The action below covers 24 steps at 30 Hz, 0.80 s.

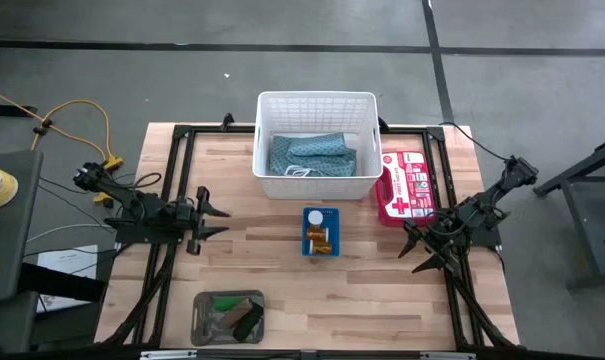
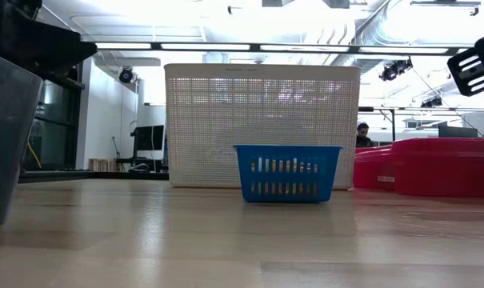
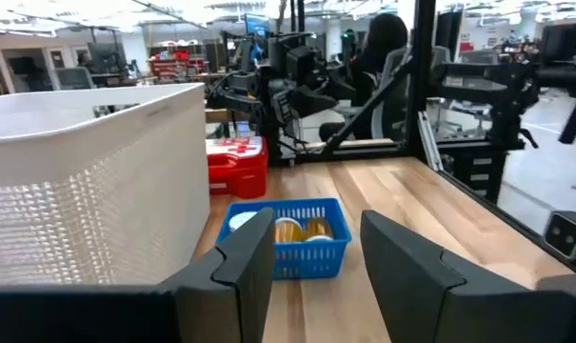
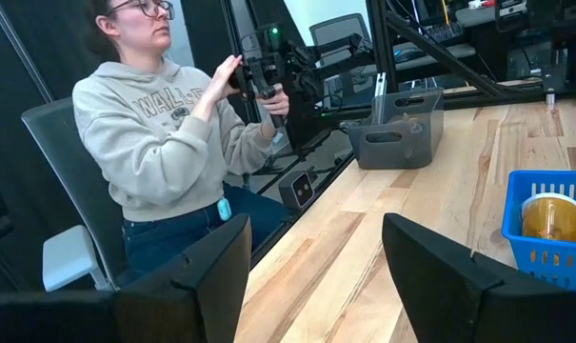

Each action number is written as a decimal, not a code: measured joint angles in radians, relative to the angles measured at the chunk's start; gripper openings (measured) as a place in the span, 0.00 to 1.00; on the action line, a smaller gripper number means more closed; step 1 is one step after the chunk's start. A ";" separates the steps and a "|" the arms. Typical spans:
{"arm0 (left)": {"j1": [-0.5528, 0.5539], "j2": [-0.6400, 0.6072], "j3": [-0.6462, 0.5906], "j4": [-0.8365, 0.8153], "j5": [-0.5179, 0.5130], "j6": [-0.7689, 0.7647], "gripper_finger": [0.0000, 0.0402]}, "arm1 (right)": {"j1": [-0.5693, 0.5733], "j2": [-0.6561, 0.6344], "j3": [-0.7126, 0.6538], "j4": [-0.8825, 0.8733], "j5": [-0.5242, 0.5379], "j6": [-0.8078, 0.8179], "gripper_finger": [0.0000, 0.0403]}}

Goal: Pick & place medical supplies in basket/bin
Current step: Return to Home Position

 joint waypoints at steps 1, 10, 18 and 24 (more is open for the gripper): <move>0.000 0.005 0.000 0.000 0.008 -0.004 0.37 | 0.000 0.000 0.000 0.000 0.000 0.000 0.56; 0.000 0.050 -0.001 -0.017 0.187 -0.017 0.37 | 0.000 0.000 0.000 0.000 0.000 0.000 0.56; 0.000 0.047 -0.001 -0.026 0.249 -0.004 0.37 | 0.000 0.000 0.000 0.000 0.000 0.000 0.56; 0.000 0.078 -0.001 -0.030 0.267 -0.054 0.37 | 0.000 0.000 0.000 0.000 0.000 0.000 0.56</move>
